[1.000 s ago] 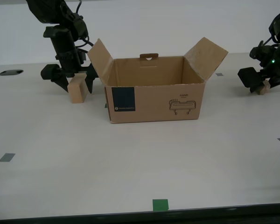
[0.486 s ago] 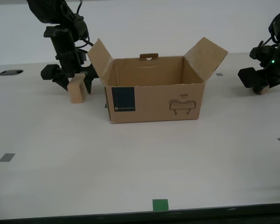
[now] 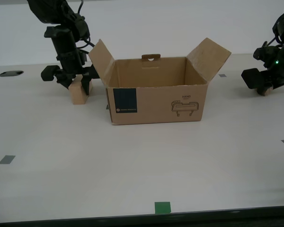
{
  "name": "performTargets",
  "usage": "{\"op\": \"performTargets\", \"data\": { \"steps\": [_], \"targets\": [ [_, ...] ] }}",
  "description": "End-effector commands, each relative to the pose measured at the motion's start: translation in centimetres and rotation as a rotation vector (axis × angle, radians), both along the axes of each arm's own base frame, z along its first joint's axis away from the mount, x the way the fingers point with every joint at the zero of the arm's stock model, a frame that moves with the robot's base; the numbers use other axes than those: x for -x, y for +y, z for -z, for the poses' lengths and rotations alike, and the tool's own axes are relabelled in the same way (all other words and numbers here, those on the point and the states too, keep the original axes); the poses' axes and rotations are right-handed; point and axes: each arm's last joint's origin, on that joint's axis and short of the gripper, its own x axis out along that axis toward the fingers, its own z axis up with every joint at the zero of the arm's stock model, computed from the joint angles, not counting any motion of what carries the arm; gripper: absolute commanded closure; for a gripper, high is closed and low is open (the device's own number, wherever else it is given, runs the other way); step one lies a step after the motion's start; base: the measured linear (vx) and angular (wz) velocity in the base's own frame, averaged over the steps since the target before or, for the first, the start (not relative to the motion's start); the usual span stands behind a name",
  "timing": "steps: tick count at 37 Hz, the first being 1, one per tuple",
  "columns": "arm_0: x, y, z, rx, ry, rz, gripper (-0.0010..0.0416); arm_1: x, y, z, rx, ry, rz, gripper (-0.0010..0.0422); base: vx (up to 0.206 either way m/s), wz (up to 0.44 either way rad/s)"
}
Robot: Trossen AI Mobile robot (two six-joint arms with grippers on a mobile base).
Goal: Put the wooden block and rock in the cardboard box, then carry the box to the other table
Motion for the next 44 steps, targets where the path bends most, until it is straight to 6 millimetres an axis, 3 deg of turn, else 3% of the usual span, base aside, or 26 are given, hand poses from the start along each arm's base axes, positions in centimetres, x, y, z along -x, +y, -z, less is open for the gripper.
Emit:
{"op": "performTargets", "data": {
  "steps": [1, 2, 8, 13, 29, 44],
  "targets": [
    [0.1, 0.0, 0.1, 0.001, 0.009, 0.002, 0.0393, 0.0, 0.0, 0.0, 0.002, 0.001, -0.005, 0.041, 0.0, 0.0],
    [0.1, 0.0, 0.0, 0.0, 0.011, 0.002, 0.0413, 0.0, 0.0, 0.0, 0.002, 0.001, -0.005, 0.0416, 0.0, 0.0],
    [0.1, 0.0, -0.4, -0.004, 0.021, 0.008, 0.041, 0.0, 0.0, -0.3, 0.004, -0.005, -0.005, 0.0413, 0.0, 0.0],
    [-0.2, 0.0, -2.0, -0.014, -0.011, 0.036, 0.0407, 0.0, 0.0, -1.1, 0.008, -0.022, -0.005, 0.0414, 0.0, 0.0],
    [0.4, 0.1, -10.0, 0.005, -0.196, 0.046, 0.0407, 0.6, 0.2, -6.9, 0.028, -0.138, 0.005, 0.0413, 0.0, 0.0],
    [3.0, 0.7, -17.8, 0.024, -0.397, 0.045, 0.0407, 2.4, 0.6, -13.7, 0.047, -0.28, 0.036, 0.0413, 0.0, 0.0]
  ]
}}
